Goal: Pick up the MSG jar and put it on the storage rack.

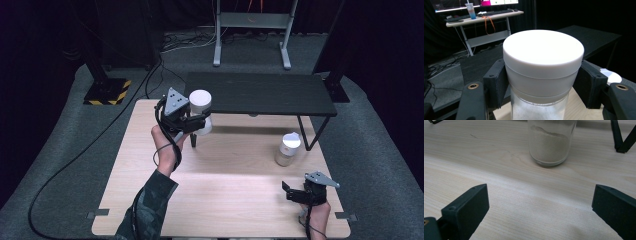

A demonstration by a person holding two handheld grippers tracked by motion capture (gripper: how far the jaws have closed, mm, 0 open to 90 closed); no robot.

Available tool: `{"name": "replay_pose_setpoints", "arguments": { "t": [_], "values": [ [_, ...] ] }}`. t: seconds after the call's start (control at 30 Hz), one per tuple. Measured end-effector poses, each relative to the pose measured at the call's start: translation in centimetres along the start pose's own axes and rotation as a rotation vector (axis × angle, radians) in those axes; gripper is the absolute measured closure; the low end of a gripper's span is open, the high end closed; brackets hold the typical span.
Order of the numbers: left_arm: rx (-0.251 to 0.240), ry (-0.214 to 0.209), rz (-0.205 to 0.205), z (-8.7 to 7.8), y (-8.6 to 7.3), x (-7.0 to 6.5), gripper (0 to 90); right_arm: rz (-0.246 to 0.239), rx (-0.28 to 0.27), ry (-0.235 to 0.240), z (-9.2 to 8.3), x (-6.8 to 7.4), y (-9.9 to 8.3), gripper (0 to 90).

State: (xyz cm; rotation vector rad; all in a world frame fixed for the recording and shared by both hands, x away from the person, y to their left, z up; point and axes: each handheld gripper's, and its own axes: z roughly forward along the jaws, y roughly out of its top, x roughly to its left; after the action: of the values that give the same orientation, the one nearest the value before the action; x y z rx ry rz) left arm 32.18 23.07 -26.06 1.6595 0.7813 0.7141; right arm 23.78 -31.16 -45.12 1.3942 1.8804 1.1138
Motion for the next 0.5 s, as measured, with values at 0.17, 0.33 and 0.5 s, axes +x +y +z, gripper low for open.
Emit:
{"name": "replay_pose_setpoints", "arguments": {
  "t": [0.17,0.33,0.5],
  "values": [
    [-0.009,0.001,0.007,0.1,0.7,-0.1,34.1,0.000,0.000,0.001,0.0,0.0,0.0,0.0],
    [-0.017,0.001,0.003,0.5,1.3,0.0,34.1,-0.001,0.000,0.002,0.0,0.0,0.0,0.0],
    [-0.013,0.001,0.000,1.0,2.1,0.2,34.1,0.001,-0.002,0.002,0.0,-0.1,0.0,0.0]
  ]
}}
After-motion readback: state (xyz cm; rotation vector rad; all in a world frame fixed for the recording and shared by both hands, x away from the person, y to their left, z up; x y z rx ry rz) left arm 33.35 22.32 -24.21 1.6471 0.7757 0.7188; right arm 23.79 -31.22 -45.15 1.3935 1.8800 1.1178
